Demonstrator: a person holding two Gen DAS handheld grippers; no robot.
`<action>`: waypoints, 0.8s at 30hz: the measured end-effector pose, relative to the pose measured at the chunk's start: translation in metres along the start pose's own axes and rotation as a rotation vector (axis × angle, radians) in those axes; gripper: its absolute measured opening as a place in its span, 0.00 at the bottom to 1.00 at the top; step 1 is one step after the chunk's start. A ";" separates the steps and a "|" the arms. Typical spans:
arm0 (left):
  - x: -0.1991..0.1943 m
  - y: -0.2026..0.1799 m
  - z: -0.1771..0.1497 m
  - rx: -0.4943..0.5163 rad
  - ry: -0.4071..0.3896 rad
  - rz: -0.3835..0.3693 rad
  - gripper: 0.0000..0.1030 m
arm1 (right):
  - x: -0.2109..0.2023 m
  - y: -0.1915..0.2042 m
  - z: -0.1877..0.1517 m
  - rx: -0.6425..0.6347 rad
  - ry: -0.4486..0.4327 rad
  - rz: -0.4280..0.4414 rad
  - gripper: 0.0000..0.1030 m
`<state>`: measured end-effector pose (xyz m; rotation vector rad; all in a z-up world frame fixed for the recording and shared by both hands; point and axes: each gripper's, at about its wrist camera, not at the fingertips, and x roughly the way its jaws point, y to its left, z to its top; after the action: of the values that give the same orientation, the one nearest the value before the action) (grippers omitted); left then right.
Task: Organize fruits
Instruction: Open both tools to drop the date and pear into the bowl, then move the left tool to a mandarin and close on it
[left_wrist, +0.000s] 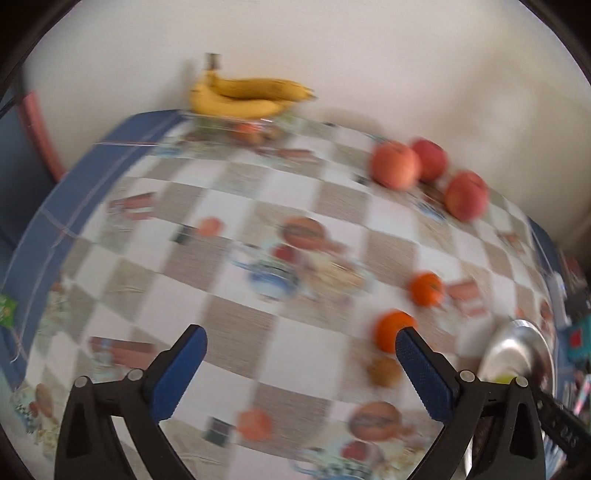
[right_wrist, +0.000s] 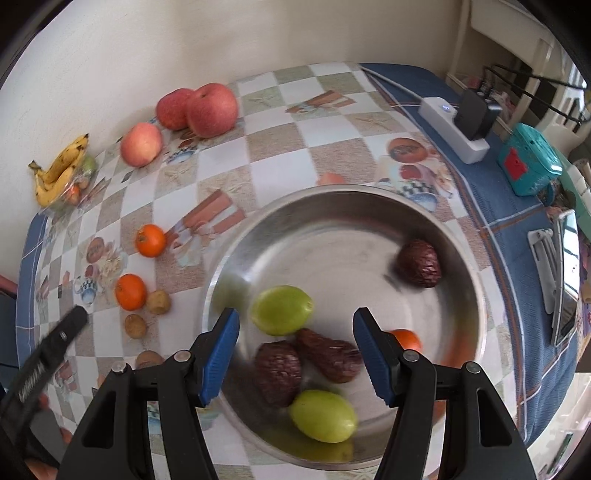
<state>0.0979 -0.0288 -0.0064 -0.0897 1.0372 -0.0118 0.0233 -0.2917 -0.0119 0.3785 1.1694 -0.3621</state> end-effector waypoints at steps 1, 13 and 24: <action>-0.002 0.010 0.003 -0.024 -0.007 0.013 1.00 | 0.000 0.004 0.000 -0.006 0.000 0.001 0.63; -0.010 0.073 0.018 -0.190 -0.030 0.094 1.00 | 0.003 0.078 -0.006 -0.139 0.012 0.008 0.63; 0.007 0.055 0.015 -0.107 0.045 0.060 1.00 | 0.017 0.119 -0.016 -0.195 0.060 0.061 0.63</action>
<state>0.1126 0.0264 -0.0092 -0.1558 1.0853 0.0968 0.0712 -0.1802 -0.0213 0.2557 1.2373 -0.1830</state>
